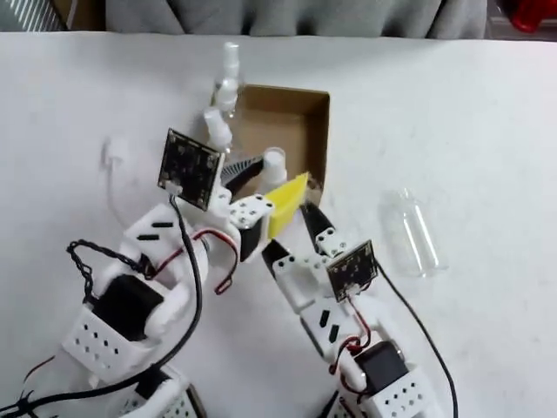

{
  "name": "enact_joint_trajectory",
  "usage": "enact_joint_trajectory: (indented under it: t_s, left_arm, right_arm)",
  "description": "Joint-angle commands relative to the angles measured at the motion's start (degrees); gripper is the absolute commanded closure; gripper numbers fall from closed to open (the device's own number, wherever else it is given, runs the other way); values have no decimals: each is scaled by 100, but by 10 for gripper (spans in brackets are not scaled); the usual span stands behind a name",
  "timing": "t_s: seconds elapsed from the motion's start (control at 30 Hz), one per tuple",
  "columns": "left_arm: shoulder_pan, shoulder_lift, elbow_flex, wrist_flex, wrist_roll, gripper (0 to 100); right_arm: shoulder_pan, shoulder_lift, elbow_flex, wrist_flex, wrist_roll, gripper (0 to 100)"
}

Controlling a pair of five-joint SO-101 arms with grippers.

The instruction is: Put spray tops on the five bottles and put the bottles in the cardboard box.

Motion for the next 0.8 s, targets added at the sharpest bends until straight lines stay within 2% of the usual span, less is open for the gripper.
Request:
enact_joint_trajectory:
  t_s: [0.0, 0.13, 0.27, 0.5, 0.6, 0.67, 0.77]
  left_arm:
    - [-40, -92, -97, -9, 70, 793]
    - [-48, -242, -105, 264, -185, 765]
    - [-48, -954, -97, 712, -246, 712]
    - [-48, -2352, -79, 1793, -633, 710]
    - [-48, -2879, -97, 2022, -633, 711]
    - [-48, -3169, -62, 2048, -624, 744]
    - [-48, -3345, -53, 2048, -624, 881]
  right_arm:
    - [-31, -66, 44, 13, 79, 983]
    - [-31, -66, 44, 13, 105, 983]
    - [-31, -57, 44, 13, 105, 983]
    - [-31, -48, 44, 13, 105, 983]
    - [-31, -48, 44, 13, 105, 983]
    - [-31, -48, 44, 13, 105, 983]
    - [-22, -48, 44, 13, 105, 983]
